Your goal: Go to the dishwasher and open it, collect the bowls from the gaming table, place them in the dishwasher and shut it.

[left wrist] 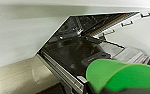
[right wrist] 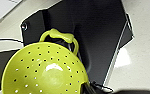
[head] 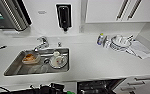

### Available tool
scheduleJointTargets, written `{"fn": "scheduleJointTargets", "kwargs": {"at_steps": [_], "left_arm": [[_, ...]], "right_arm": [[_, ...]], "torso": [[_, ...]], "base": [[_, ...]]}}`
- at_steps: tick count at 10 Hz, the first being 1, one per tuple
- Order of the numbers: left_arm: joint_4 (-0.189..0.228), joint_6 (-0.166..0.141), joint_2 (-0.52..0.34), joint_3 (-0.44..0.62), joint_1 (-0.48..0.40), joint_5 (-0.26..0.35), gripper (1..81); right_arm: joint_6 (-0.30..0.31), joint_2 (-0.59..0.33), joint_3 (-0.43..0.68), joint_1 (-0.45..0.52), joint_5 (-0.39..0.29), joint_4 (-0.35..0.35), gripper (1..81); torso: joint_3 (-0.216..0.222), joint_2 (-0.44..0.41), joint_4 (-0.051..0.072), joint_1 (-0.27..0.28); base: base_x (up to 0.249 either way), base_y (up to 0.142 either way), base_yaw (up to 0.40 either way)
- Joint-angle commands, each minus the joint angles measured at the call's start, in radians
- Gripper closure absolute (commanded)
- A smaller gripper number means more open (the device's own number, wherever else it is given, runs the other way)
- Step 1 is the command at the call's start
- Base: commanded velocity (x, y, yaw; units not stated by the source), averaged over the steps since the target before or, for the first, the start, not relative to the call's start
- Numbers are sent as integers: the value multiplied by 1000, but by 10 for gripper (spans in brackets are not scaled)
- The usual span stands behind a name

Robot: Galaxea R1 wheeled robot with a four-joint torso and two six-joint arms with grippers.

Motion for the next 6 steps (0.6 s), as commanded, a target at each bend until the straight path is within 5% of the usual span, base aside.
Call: {"fn": "scheduleJointTargets", "kwargs": {"at_steps": [1, 5, 6], "left_arm": [[-32, -41, 100, 29, -178, 74, 811], [-28, -49, 308, -59, -241, 134, 811], [-29, -49, 348, -73, -252, 134, 811]], "right_arm": [[2, -15, 18, 1, -40, -10, 811], [3, -15, 27, 1, -39, -10, 811], [3, -15, 30, 1, -39, -10, 811]], "torso": [[0, 0, 0, 0], [0, 0, 0, 0], [-35, 0, 0, 0]], "base": [[0, 0, 0], [0, 0, 0], [0, 0, 0]]}}
